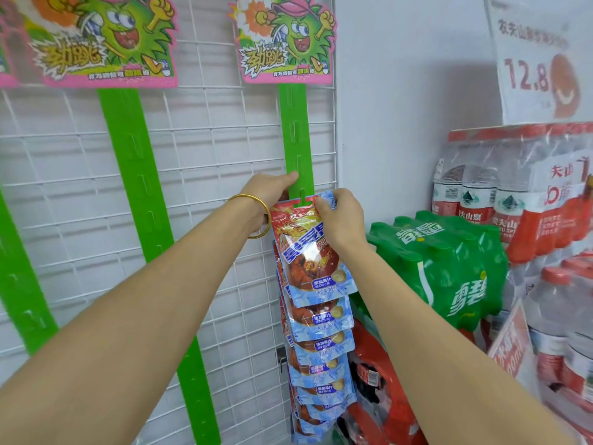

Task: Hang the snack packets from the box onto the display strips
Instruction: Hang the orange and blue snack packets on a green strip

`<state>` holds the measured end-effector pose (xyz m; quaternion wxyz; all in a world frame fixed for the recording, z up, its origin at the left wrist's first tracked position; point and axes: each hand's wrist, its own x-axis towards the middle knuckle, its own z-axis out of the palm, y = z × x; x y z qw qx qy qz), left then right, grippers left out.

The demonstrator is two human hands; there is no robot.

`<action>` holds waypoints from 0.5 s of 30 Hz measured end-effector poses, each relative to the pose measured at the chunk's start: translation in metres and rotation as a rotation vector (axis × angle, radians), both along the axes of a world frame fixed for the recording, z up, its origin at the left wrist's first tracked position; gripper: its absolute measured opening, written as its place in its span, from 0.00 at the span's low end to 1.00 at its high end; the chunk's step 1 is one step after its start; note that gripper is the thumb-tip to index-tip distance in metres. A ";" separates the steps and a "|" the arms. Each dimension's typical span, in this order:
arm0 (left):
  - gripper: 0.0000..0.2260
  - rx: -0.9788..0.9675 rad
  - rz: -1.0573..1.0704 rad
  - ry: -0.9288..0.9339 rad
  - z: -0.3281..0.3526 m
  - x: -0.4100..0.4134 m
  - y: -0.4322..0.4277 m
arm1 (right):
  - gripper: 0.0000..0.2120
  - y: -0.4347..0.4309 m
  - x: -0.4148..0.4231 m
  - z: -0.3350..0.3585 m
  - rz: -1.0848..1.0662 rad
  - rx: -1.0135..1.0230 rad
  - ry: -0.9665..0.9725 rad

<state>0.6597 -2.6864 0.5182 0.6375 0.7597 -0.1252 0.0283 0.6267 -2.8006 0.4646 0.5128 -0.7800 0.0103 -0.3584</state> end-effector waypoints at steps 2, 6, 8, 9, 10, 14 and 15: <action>0.12 0.010 -0.007 -0.001 -0.001 -0.003 0.001 | 0.07 0.000 -0.001 -0.005 -0.007 0.005 0.024; 0.10 0.015 -0.015 -0.056 -0.006 -0.007 0.005 | 0.09 0.000 -0.003 -0.007 -0.045 -0.021 0.071; 0.06 0.055 -0.010 -0.093 -0.011 -0.012 0.011 | 0.11 0.000 -0.007 -0.007 -0.113 -0.087 0.120; 0.03 0.072 -0.010 -0.115 -0.016 -0.015 0.014 | 0.13 0.001 -0.012 -0.008 -0.165 -0.140 0.143; 0.06 0.095 -0.009 -0.148 -0.021 -0.018 0.018 | 0.14 0.001 -0.018 -0.009 -0.233 -0.217 0.153; 0.21 0.145 0.085 -0.300 -0.060 -0.048 0.047 | 0.16 0.012 -0.054 -0.023 -0.422 -0.451 0.016; 0.22 0.148 0.117 -0.324 -0.075 -0.058 0.059 | 0.15 0.018 -0.063 -0.031 -0.393 -0.434 -0.042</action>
